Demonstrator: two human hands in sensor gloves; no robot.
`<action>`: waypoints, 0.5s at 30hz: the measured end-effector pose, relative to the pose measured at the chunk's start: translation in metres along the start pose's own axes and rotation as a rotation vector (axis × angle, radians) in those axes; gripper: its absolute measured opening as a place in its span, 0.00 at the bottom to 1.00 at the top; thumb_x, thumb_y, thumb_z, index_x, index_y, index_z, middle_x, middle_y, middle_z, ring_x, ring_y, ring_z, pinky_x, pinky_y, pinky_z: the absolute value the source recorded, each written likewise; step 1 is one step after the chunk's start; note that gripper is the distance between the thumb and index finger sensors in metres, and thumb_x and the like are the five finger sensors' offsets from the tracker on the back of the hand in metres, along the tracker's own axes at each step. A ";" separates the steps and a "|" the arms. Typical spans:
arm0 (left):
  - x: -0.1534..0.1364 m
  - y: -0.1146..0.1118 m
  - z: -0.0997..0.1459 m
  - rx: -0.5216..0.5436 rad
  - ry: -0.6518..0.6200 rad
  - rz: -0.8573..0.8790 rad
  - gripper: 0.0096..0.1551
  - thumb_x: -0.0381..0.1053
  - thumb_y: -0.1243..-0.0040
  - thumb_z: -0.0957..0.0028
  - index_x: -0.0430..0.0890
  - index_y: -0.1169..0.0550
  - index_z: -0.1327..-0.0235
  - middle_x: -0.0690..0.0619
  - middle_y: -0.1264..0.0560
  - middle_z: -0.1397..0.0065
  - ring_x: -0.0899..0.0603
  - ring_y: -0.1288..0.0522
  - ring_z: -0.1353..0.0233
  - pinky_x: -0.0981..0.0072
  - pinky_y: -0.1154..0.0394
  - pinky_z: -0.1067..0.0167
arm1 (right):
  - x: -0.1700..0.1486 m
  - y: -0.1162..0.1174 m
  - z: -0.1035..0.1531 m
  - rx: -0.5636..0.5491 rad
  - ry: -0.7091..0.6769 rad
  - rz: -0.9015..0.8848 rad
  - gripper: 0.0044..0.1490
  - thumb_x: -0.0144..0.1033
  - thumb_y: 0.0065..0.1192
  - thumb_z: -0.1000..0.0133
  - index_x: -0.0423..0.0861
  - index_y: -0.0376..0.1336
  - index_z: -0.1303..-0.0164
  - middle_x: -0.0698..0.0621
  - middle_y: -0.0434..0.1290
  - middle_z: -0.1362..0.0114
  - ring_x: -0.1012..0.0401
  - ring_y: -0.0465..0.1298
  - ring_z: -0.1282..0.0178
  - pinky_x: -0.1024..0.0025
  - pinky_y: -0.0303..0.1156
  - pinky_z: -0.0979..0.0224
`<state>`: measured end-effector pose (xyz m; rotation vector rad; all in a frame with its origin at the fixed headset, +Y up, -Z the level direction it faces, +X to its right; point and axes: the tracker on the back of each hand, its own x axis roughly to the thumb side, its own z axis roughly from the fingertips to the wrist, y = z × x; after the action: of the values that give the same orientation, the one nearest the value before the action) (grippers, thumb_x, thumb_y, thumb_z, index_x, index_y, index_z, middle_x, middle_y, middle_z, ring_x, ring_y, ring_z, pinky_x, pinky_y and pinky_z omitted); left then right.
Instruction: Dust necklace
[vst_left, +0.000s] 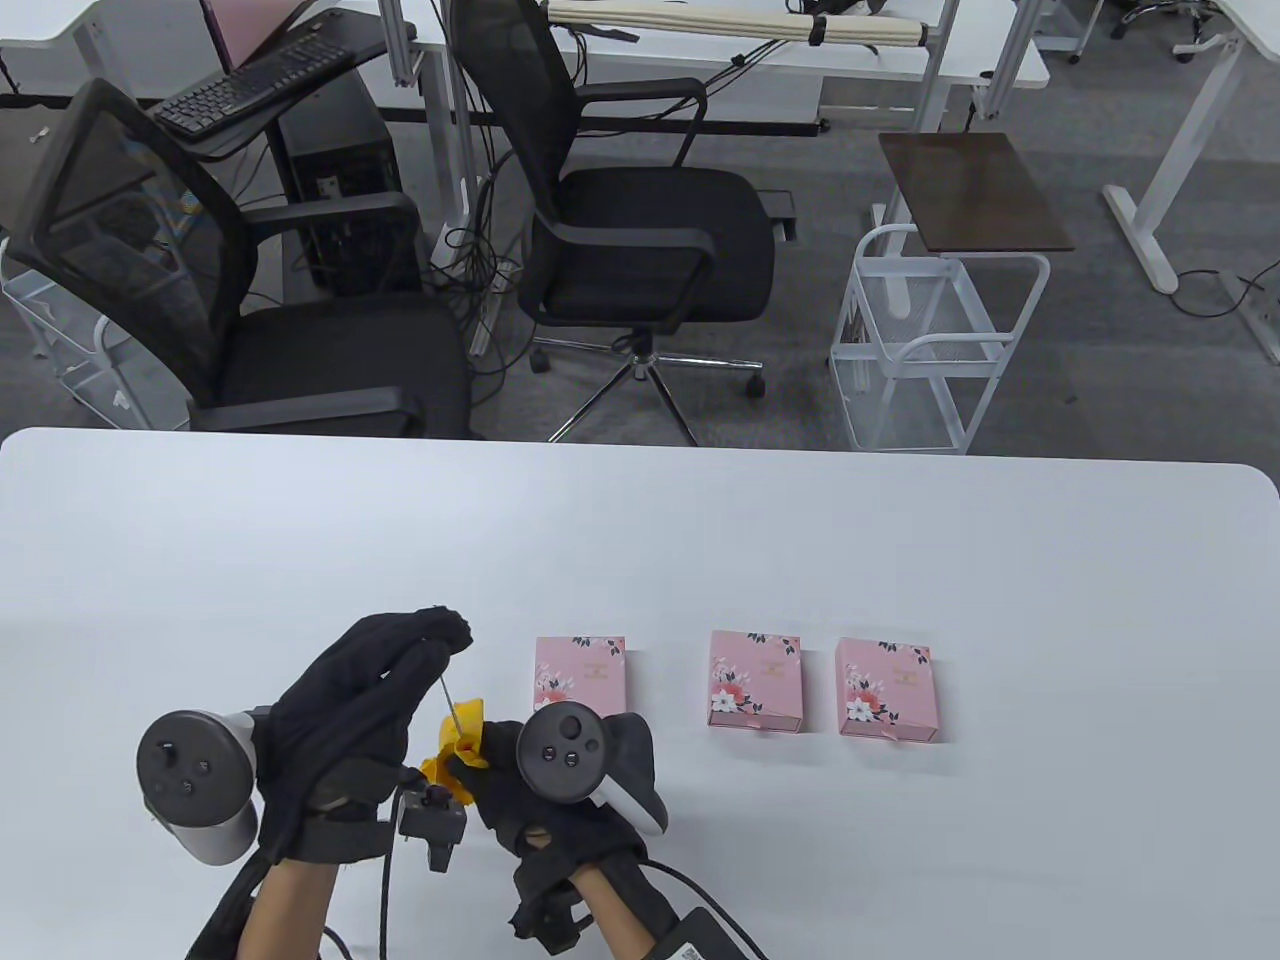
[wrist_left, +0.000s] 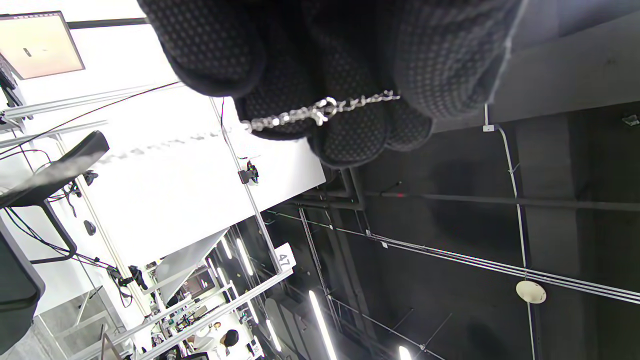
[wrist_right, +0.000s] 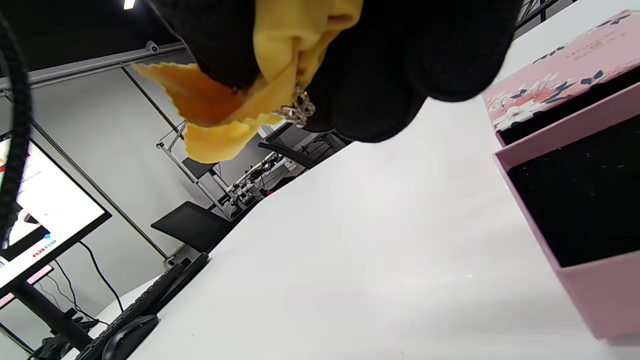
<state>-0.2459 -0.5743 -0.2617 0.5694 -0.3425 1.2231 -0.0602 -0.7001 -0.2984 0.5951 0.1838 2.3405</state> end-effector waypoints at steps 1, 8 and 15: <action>0.000 0.001 0.000 0.004 0.000 0.006 0.18 0.61 0.33 0.44 0.57 0.12 0.47 0.55 0.12 0.43 0.45 0.18 0.38 0.54 0.21 0.42 | 0.000 0.001 0.000 0.000 0.005 -0.001 0.23 0.39 0.58 0.31 0.41 0.66 0.29 0.36 0.74 0.31 0.42 0.78 0.42 0.48 0.73 0.36; 0.000 0.010 -0.001 0.028 0.004 0.022 0.18 0.61 0.32 0.44 0.57 0.12 0.47 0.55 0.11 0.43 0.45 0.19 0.38 0.54 0.21 0.42 | 0.002 0.007 0.000 0.015 0.010 0.015 0.24 0.41 0.60 0.31 0.41 0.67 0.30 0.37 0.78 0.38 0.46 0.80 0.49 0.51 0.76 0.41; 0.000 0.011 -0.002 0.033 0.006 0.028 0.18 0.61 0.32 0.45 0.57 0.12 0.47 0.55 0.11 0.43 0.45 0.19 0.39 0.54 0.20 0.43 | 0.004 0.009 0.000 0.023 0.013 0.080 0.25 0.42 0.63 0.32 0.40 0.67 0.31 0.39 0.79 0.40 0.48 0.81 0.52 0.53 0.77 0.43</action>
<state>-0.2563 -0.5706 -0.2605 0.5906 -0.3267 1.2595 -0.0680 -0.7041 -0.2945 0.6091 0.1960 2.4232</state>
